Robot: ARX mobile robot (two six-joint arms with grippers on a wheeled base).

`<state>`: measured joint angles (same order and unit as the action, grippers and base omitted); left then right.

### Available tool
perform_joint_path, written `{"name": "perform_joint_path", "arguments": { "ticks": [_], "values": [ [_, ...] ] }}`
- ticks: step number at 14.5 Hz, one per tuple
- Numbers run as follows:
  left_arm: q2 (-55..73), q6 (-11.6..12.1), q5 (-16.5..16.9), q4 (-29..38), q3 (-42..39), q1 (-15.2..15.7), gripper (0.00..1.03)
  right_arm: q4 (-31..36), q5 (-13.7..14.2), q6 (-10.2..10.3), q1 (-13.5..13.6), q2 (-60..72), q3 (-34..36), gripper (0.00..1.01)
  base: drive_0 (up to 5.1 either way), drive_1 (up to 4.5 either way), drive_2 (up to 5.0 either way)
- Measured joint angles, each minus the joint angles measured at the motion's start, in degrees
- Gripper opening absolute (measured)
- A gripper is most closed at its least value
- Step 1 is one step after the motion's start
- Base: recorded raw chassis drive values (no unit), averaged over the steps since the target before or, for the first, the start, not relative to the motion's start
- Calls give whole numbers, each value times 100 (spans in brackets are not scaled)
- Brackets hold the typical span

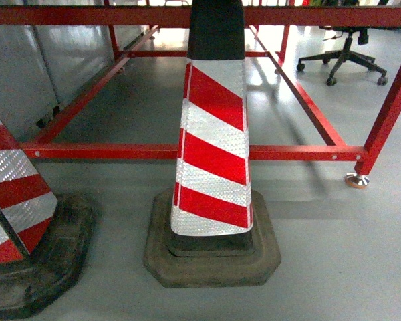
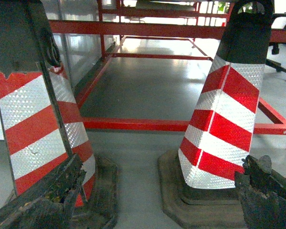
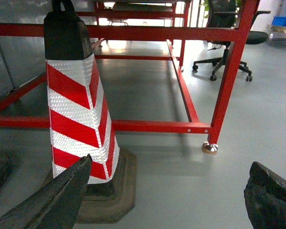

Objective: Sort blue parts and orange caps into right shelf containers

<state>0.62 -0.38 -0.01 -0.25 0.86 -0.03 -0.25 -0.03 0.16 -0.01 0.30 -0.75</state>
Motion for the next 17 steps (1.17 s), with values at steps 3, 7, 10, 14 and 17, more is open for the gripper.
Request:
{"name": "perform_joint_path", "arguments": {
  "ticks": [3,7,10,14,17],
  "values": [
    [0,-2,0,0,0,0,98,0,0,0,0,0,0,98,0,0,0],
    [0,-2,0,2,0,0,98,0,0,0,0,0,0,98,0,0,0],
    [0,0,0,0,0,0,98,-2,0,0,0,0,0,98,14,14,14],
    [0,0,-9,-20,0,0,98,-13,0,0,0,0,0,98,0,0,0],
    [0,37,-9,-4,0,0,98,-9,0,4,0,0,0,98,0,0,0]
  ]
}}
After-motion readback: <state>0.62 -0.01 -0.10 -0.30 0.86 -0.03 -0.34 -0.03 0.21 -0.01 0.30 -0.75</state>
